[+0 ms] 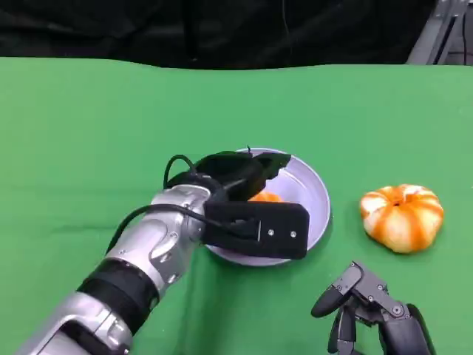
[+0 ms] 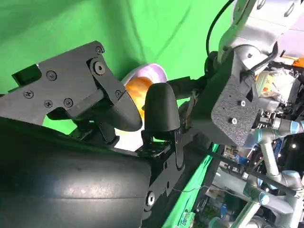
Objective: Grasp the bread from the table and place it into the plate.
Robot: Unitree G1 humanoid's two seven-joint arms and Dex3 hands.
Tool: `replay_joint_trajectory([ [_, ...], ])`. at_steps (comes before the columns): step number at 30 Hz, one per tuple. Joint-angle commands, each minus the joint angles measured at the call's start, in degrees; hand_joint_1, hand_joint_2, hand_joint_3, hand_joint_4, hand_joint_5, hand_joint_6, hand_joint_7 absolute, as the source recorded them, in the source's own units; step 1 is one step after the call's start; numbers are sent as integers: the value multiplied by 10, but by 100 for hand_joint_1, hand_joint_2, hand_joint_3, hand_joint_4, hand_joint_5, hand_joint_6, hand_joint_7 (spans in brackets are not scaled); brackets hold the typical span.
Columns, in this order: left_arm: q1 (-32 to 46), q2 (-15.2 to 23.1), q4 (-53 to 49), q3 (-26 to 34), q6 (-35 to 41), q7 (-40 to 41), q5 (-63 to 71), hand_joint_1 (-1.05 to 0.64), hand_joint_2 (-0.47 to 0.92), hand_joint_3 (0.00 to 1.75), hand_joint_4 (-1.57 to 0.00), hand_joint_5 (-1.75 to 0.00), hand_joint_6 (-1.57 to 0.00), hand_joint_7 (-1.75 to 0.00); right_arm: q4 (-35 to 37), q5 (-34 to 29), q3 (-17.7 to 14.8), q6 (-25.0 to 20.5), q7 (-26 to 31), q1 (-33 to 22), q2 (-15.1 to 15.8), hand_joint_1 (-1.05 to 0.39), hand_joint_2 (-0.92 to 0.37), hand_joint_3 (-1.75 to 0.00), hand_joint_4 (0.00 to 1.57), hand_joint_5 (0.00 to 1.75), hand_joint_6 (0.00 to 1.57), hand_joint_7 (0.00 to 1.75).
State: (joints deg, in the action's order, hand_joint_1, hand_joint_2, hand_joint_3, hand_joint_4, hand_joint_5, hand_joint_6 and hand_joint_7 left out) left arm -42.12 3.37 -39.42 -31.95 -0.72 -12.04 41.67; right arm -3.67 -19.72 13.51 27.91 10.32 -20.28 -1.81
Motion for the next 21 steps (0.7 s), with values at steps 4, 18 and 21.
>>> replay_joint_trajectory([
  [4,21,30,60,26,8,-46,-48,-101,92,52,0,0,-1,-2,-11,6,-5,-1,1,-4,5,-14,-69,-144,84,175,44,175],
  [18,177,99,307,186,8,-160,-285,-87,92,23,-12,-10,-10,-8,-12,8,-6,1,0,-5,7,-15,-69,-144,83,175,42,175],
  [21,262,100,366,239,-51,-122,-334,-58,92,15,-32,-77,-43,-29,-12,10,-5,2,-1,-5,6,-14,-70,-146,82,175,43,175],
])
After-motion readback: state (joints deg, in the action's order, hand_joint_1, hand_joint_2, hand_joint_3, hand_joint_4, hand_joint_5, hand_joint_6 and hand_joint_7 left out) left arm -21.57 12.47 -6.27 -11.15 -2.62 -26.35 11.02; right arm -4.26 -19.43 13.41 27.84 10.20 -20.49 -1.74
